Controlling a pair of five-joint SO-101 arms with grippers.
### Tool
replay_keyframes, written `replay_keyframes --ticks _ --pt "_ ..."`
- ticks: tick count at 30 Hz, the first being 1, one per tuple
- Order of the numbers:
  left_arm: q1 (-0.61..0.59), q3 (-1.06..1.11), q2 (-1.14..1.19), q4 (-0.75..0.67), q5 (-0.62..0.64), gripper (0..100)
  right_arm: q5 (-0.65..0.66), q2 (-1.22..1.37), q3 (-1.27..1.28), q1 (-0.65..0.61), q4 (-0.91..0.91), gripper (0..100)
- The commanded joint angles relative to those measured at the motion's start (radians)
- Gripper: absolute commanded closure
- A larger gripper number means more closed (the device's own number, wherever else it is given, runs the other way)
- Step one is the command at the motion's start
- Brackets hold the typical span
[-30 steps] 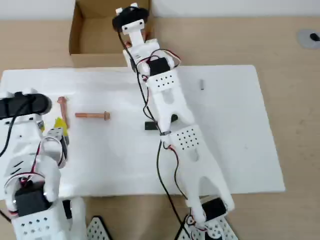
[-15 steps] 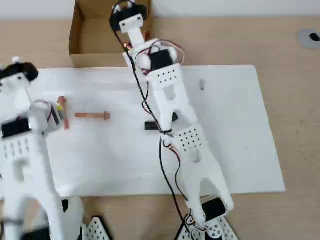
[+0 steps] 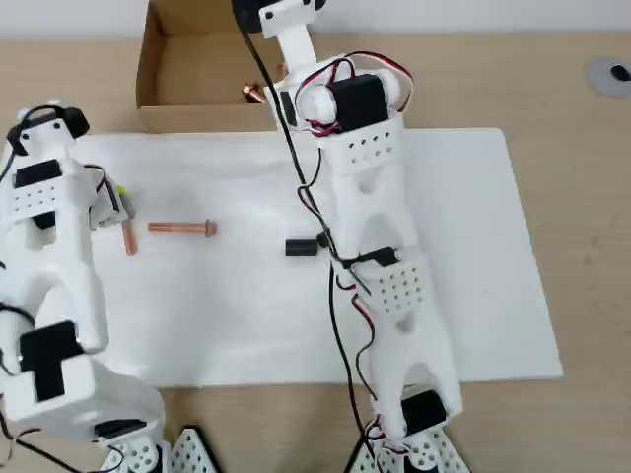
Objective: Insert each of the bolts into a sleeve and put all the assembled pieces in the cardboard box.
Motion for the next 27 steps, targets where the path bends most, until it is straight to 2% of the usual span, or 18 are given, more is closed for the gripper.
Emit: replay_keyframes --ticks 1,7,12,27 --pt "0.026 -0.057 0.022 -0.014 0.003 79 0.006 -0.097 -0.035 0.015 0.005 66.2" --pt "0.069 -0.049 0.096 -0.089 0.006 80 0.003 -0.097 -0.035 0.013 0.005 66.2" --pt "0.064 -0.049 0.136 -0.161 0.034 87 0.005 -0.094 -0.035 0.015 0.014 66.2" --pt "0.064 -0.048 0.14 -0.206 0.06 88 0.006 -0.091 -0.033 0.015 0.018 66.2"
